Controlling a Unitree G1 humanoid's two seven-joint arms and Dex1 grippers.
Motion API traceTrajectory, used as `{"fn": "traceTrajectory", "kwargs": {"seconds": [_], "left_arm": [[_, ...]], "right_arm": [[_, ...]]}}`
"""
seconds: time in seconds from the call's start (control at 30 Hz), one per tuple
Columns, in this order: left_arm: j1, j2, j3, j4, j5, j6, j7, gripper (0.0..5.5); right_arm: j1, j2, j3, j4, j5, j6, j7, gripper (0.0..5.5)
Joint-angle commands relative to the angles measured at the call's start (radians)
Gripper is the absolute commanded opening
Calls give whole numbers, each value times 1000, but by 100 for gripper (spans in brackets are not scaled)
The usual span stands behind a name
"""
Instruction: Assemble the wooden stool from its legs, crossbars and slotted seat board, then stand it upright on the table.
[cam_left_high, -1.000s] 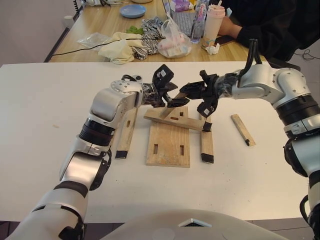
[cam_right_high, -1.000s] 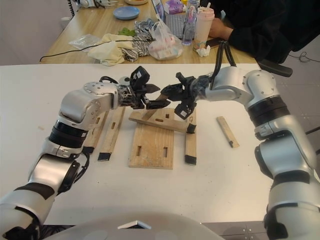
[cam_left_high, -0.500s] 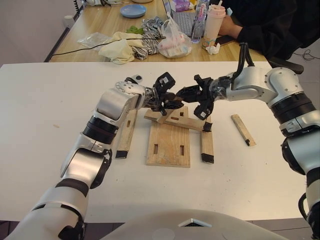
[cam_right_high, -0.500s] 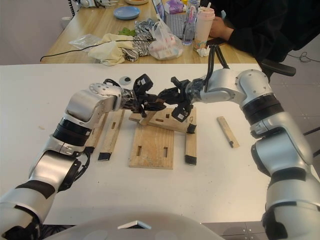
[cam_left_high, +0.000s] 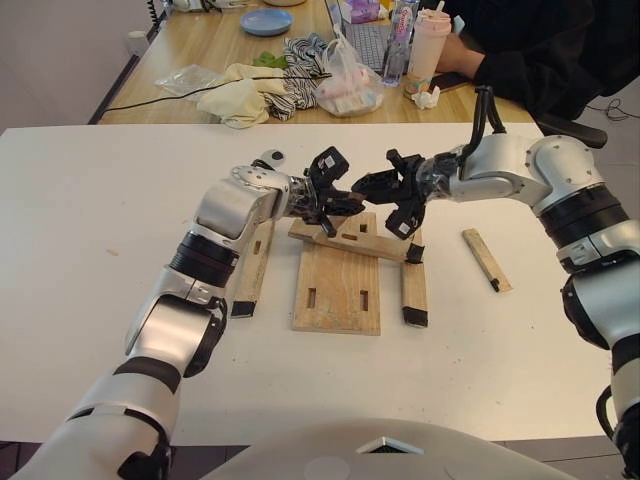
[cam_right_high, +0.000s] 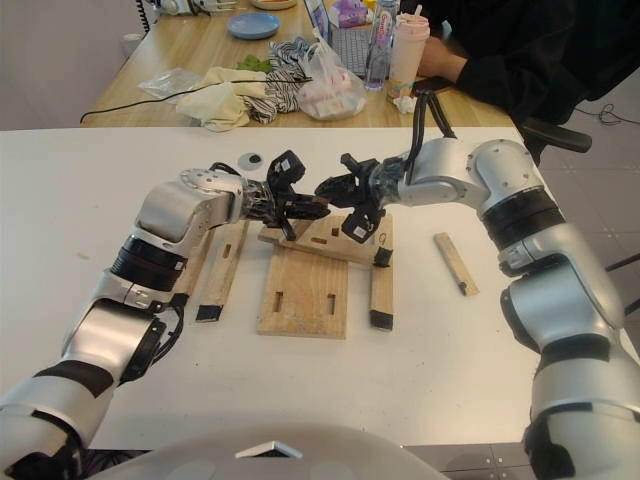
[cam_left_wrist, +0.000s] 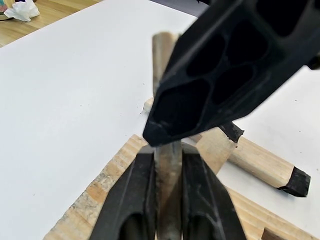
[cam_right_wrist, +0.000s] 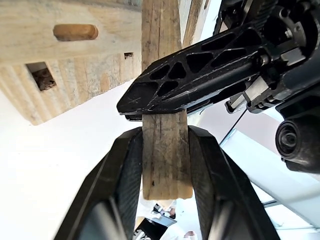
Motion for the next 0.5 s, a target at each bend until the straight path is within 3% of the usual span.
{"fn": "traceTrajectory", "kwargs": {"seconds": [0.03,0.2,0.3,0.37,0.43,0.5], "left_arm": [[-7,-21,73,9,16,-44,75,37],[98,-70,311,-4,-42,-250,221,37],[254,-167,386,-118,-85,-372,311,37],[350,-227,399,-197,-126,-420,323,37],[405,-289,450,-238,-262,-405,282,37],[428,-260,447,-275,-375,-333,149,37]], "right_arm": [[4,17,-24,2,89,49,65,208],[47,-20,-157,43,311,252,188,287],[122,-24,-308,46,490,507,231,291],[205,12,-408,-19,646,718,273,291],[324,74,-492,-184,949,1043,422,291],[377,96,-535,-312,1201,1274,560,291]]}}
